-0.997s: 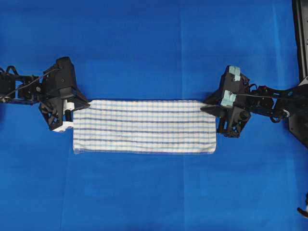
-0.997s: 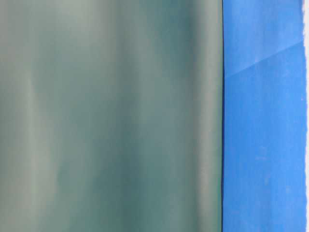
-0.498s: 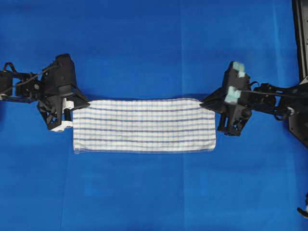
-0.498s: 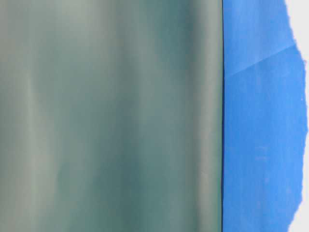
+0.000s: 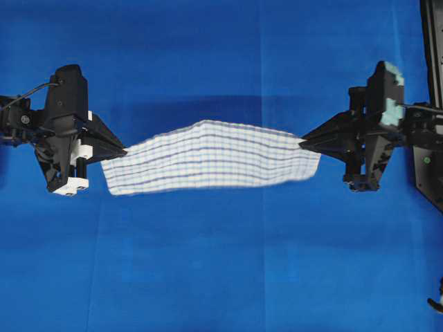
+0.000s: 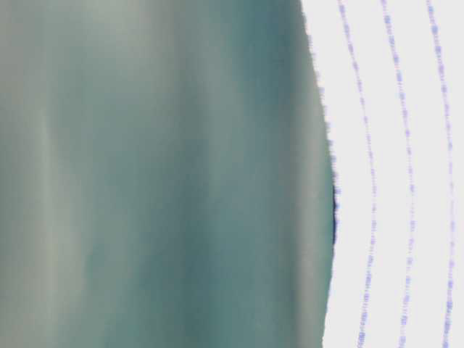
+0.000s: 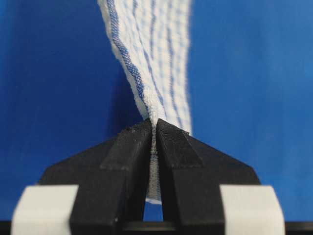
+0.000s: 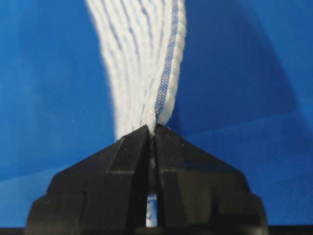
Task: Fold the blue towel.
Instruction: 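Lift the strip and rotate it to lie vertically on the table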
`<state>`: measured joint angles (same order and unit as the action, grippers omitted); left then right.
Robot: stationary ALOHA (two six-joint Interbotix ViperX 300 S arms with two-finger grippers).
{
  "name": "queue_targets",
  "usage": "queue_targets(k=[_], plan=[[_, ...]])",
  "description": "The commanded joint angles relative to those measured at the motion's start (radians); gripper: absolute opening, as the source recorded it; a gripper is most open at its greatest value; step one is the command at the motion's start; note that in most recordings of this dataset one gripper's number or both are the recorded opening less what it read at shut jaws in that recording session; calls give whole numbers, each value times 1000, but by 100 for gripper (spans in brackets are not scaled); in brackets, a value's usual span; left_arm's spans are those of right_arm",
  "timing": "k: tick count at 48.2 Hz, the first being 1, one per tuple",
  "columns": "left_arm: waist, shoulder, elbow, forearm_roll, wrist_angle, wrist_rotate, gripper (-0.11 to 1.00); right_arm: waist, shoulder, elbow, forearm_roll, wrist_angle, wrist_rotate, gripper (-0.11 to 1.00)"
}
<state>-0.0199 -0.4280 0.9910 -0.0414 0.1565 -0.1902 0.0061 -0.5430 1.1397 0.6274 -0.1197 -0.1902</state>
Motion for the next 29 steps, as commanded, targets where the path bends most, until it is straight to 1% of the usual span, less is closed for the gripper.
queue_targets(k=[1,6,12,17,22,29], plan=[[-18,-2,-26,0,-20,-29,3,-3,-15,-14,-2,2,-3,-5],[-55,18,-40,-2,-95,-81,3,-17,-6,-23,-8,-5,-3,-5],[-95,61,-71,0,-196,-114,3,-78,21,-54,-25,-8,-5,-5],[-110,117,-107,-3,-268,-129,3,-140,54,-94,-52,-2,-6,-5],[-115,176,-158,-2,-313,-147,3,-210,97,-147,-89,2,-6,-5],[-117,275,-262,-3,-354,-160,3,-287,150,-221,-129,12,-8,-5]])
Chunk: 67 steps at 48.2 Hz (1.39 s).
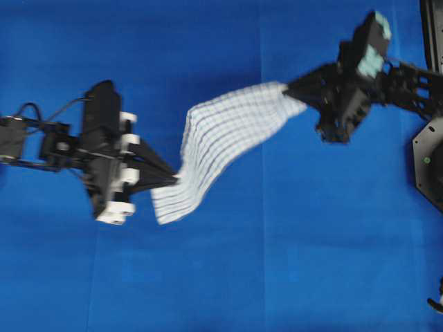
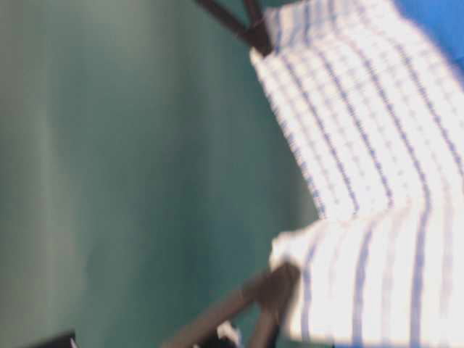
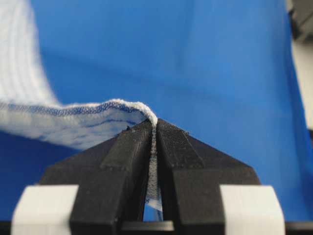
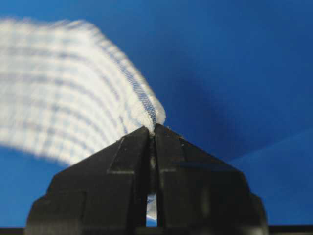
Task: Fold the blue towel.
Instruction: 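Lift the strip and rotate it to lie vertically on the table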
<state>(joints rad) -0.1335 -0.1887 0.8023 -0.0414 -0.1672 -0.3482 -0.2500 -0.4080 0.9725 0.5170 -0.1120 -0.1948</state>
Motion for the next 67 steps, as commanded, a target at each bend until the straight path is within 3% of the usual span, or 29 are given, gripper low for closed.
queue_targets(k=[1,19,35,56,67], plan=[[-3,48,-87,-3,-34,-2,3,-44,28,-71,-28,11,-3,-5],[-6,268,-279,-3,-175,6,3,-115,187,-239,-130,46,-3,-5],[-15,377,-379,-2,-253,32,3,-155,235,-295,-158,46,-3,-5],[-26,411,-319,-2,-382,63,3,-170,268,-275,-158,48,0,-5],[-37,431,-216,-2,-560,64,3,-170,353,-307,-158,46,0,-5]])
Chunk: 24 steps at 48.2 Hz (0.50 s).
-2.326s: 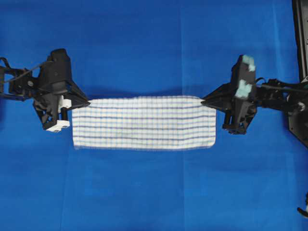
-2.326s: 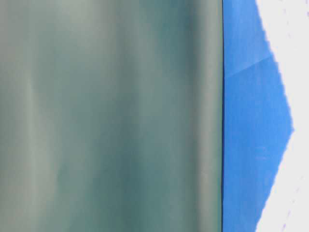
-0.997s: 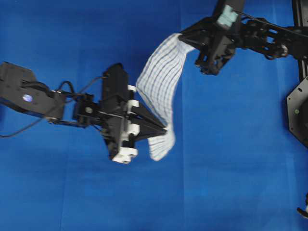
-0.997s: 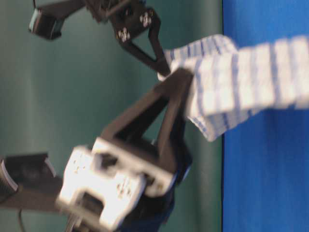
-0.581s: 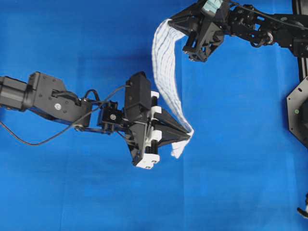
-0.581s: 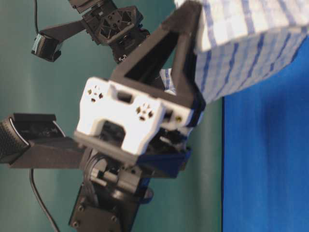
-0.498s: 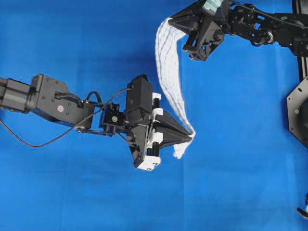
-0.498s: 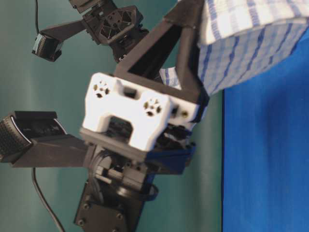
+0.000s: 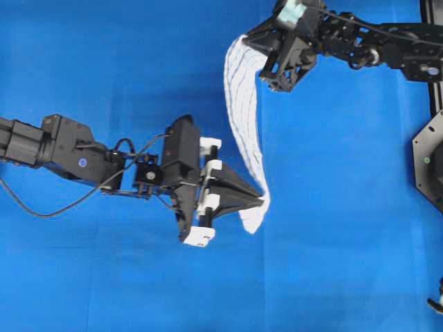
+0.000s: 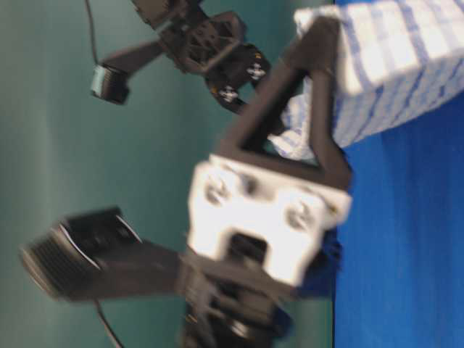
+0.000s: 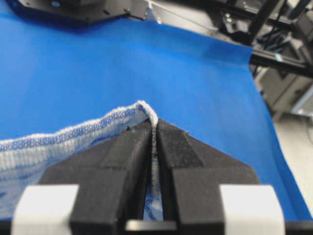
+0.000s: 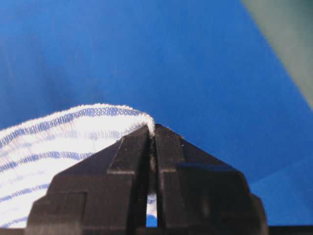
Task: Fold the blue towel.
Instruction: 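Lift the strip and rotate it to lie vertically on the table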
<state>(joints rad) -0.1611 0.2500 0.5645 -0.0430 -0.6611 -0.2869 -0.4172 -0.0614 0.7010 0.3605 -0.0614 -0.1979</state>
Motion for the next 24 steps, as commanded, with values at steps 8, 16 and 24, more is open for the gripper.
queue_targets(k=[8,16,24], plan=[[-23,-2,71,-11,-138,2,3,-3,71,-98,-11,-3,0,-5],[-34,-6,107,-20,-137,-9,3,-3,124,-163,-23,23,0,-5],[-35,-21,160,-63,-137,-15,3,0,176,-218,-25,67,0,-5]])
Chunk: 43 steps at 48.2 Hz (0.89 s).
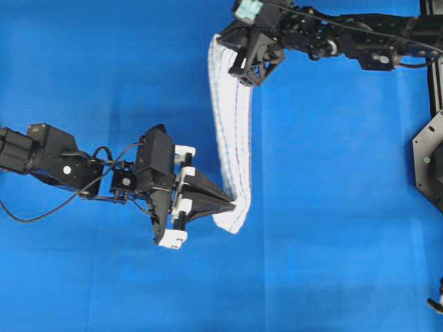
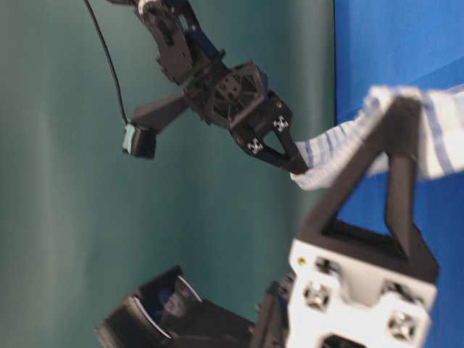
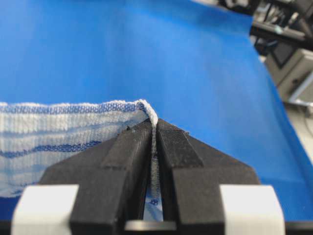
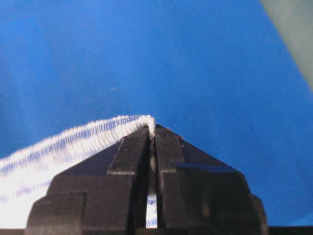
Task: Fold the blue towel.
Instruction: 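Lift the strip and rotate it to lie vertically on the table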
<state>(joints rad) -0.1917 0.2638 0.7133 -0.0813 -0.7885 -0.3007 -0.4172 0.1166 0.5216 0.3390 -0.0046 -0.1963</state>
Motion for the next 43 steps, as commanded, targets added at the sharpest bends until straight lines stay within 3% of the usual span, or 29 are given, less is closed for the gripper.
queue_targets(k=[1,15,24,30,33,37,43], plan=[[-5,-38,25,-37,-9,-2,3,0,3,-43,-2,14,-2,-5],[-8,-63,107,-81,-9,-2,3,18,46,-89,-3,14,-3,-5],[-23,-63,114,-89,-2,-2,3,31,89,-133,-8,20,-5,-4],[-26,-63,112,-126,44,-3,5,32,110,-152,-8,29,-5,-1],[-26,-63,110,-166,81,-3,13,34,117,-158,-8,35,-3,2],[-26,-63,107,-189,115,-2,34,35,118,-160,-8,38,-2,12],[-26,-69,112,-196,164,-2,72,40,117,-156,-9,37,0,42]])
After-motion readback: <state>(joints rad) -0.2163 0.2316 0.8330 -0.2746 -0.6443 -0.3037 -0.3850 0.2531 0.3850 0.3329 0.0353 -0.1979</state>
